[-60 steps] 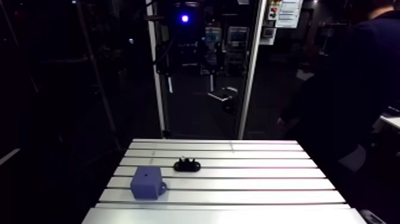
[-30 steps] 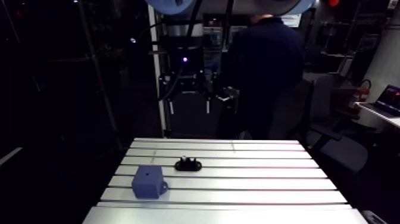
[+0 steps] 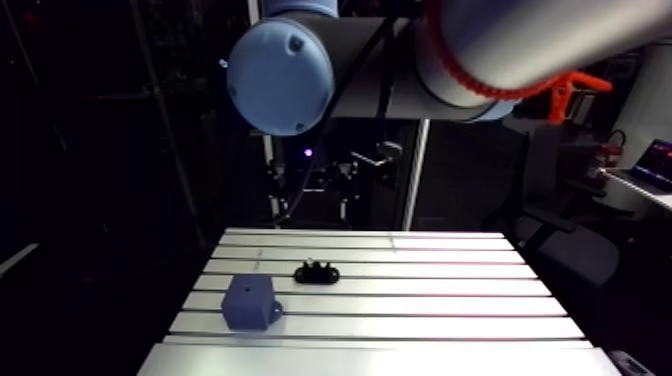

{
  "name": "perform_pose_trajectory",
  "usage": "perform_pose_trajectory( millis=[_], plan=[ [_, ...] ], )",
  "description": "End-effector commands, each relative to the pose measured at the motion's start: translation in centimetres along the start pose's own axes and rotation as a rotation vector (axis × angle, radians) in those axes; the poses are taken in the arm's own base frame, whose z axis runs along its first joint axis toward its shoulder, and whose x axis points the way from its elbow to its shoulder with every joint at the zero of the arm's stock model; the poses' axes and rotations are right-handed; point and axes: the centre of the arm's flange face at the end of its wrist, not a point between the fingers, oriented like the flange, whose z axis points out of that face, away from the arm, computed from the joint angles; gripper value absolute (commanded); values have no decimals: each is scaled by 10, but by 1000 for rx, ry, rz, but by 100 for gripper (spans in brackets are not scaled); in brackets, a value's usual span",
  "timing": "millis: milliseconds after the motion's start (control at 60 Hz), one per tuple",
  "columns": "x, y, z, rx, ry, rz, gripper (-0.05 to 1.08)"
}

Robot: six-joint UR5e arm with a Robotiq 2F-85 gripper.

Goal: Pick up the M10 bolt and insert it into the hole until fully seated.

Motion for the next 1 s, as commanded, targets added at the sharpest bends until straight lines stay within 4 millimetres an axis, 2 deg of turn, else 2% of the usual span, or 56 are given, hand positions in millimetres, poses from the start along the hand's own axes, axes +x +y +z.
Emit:
perform_pose_trajectory(
  millis=[17,350,717,1000],
  plan=[
    [-7,-2,32,11,20,-38,0],
    [3,-2,66,13,-11,-31,0],
    [6,-1,87,12,-43,-26,2],
    [11,-5,99,14,-30,-34,18]
  ],
)
